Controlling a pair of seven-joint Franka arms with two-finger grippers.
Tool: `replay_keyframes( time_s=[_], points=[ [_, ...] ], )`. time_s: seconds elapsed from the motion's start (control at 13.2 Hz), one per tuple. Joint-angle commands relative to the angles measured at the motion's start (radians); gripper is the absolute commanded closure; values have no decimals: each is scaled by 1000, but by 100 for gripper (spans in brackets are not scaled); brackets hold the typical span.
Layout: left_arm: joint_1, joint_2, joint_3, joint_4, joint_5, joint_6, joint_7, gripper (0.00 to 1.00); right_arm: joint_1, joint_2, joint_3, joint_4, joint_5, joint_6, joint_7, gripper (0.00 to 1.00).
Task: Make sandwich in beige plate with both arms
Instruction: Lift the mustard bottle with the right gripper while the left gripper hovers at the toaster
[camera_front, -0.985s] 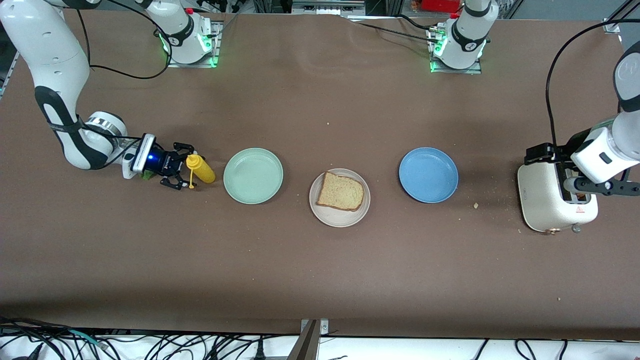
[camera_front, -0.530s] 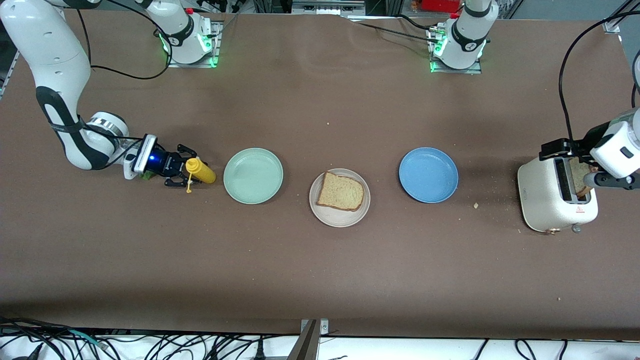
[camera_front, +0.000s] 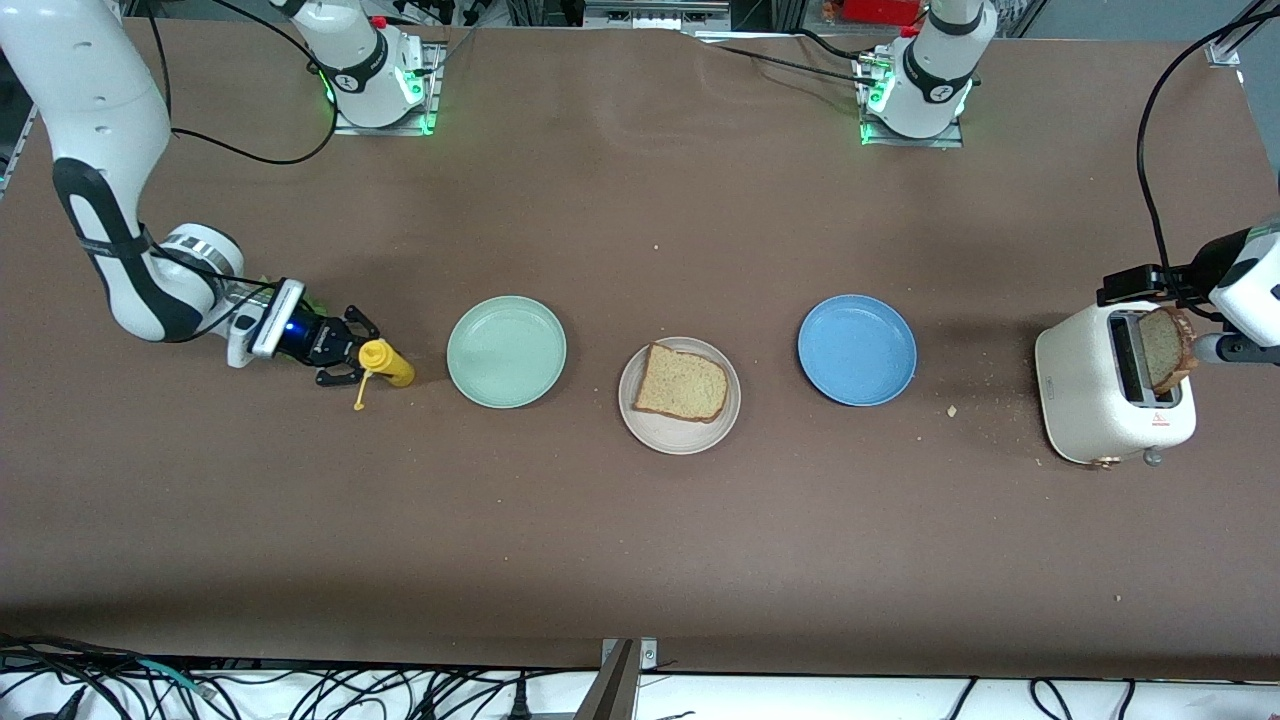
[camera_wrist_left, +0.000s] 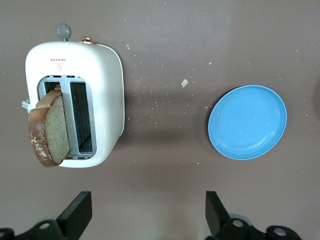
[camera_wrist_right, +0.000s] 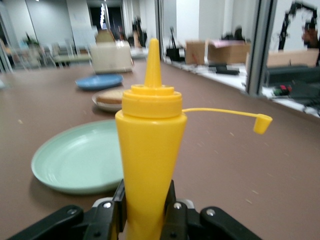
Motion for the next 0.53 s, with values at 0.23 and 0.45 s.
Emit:
replay_keyframes(
  time_s=[0.23,0.45],
  points=[
    [38,-66,-12,-14,20,-38,4,0,26,-182,104,0,-144,290,327,71],
    [38,-121,-13,-15,20,-104,2,0,70,-208,145,58,-308,423,563,71]
  ],
)
